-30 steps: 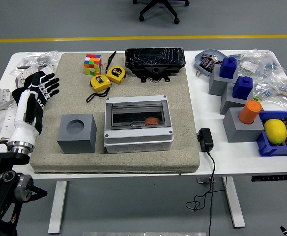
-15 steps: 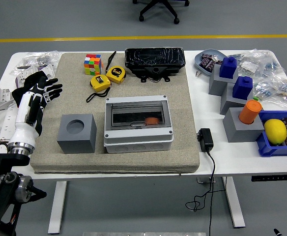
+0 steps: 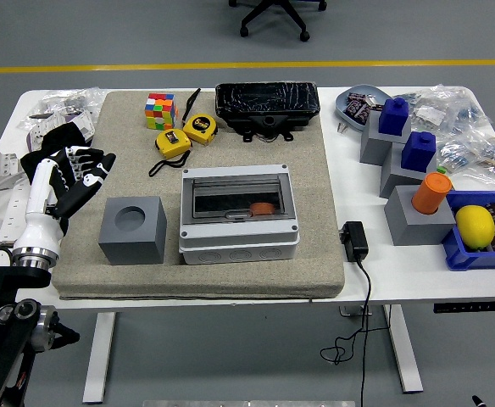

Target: Fetch the battery,place it into the box,close the lid of the box

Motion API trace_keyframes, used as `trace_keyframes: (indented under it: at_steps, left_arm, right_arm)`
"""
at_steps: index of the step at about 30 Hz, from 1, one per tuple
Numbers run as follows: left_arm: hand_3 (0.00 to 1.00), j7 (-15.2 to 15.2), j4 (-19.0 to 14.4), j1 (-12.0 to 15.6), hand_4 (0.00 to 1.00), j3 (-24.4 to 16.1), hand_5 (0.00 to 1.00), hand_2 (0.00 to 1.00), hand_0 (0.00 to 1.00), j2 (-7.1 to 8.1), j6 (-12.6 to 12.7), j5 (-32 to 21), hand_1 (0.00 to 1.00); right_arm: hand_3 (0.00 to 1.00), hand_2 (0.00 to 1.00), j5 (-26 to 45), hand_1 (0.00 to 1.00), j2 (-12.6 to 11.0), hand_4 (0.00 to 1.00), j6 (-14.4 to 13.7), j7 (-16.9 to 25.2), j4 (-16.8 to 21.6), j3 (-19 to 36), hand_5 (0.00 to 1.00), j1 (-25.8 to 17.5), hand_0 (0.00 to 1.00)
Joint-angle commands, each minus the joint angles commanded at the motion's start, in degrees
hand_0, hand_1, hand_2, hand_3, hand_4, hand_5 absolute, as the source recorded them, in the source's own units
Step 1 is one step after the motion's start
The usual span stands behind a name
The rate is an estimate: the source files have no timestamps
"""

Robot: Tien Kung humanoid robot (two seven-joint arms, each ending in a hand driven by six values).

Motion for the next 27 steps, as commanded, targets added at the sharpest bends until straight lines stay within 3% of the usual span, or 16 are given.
trace_keyframes:
  at_steps: [4, 5, 12, 16, 17, 22, 23, 27]
  left_arm:
    - [0.409, 0.1, 0.0, -0.2, 0.753, 0.0, 0.002, 0.499, 0.527, -0.02, 0.1, -0.2, 0.537]
    - [0.364, 0.3, 0.0, -0.3, 0.725, 0.0, 0.002, 0.483, 0.522, 0.04, -0.1, -0.3, 0.533]
    - [0.390, 0.4, 0.2, -0.4, 0.746, -0.3, 0.002, 0.501, 0.526, -0.09, -0.4, -1.5, 0.539]
    - [0.390, 0.4, 0.7, -0.3, 0.746, -0.4, 0.002, 0.501, 0.526, -0.20, -1.8, -3.1, 0.539]
    - [0.582, 0.5, 0.9, -0.3, 0.864, -0.5, 0.480, 0.624, 0.676, -0.25, -2.3, -3.2, 0.687]
    - [0.582, 0.1, 1.4, -0.4, 0.864, -0.7, 0.480, 0.624, 0.676, -0.35, -4.7, -4.3, 0.687]
    - [0.746, 0.0, 1.4, -0.3, 0.998, -0.8, 0.710, 0.740, 0.719, -0.36, -5.0, -4.5, 0.779]
    - [0.746, -0.1, 1.7, -0.4, 0.998, -0.8, 0.710, 0.740, 0.719, -0.47, -5.8, -5.3, 0.779]
  right_arm:
    - [0.863, 0.817, 0.0, 0.860, 0.0, 0.998, 0.0, 0.0, 0.0, 0.0, 0.998, 0.2, 0.889]
    - [0.863, 0.816, 0.0, 0.859, 0.0, 0.998, 0.0, 0.0, 0.0, 0.0, 0.998, 0.3, 0.888]
    - [0.861, 0.815, 0.2, 0.859, -0.1, 0.998, 0.0, 0.0, 0.0, -0.2, 0.998, 0.5, 0.889]
    - [0.861, 0.815, 0.1, 0.859, -0.1, 0.998, 0.0, 0.0, 0.0, -0.1, 0.998, 0.5, 0.889]
    - [0.861, 0.815, 0.1, 0.859, -0.1, 0.998, 0.0, 0.0, 0.0, -0.2, 0.998, 0.5, 0.887]
    - [0.861, 0.815, 0.3, 0.859, -0.2, 0.998, 0.0, 0.0, 0.0, -0.3, 0.998, 0.6, 0.887]
    - [0.861, 0.814, 0.2, 0.858, -0.2, 0.998, 0.0, 0.0, 0.0, -0.2, 0.998, 0.6, 0.887]
    - [0.861, 0.814, 0.3, 0.858, -0.2, 0.998, 0.0, -0.1, 0.0, -0.2, 0.998, 0.7, 0.887]
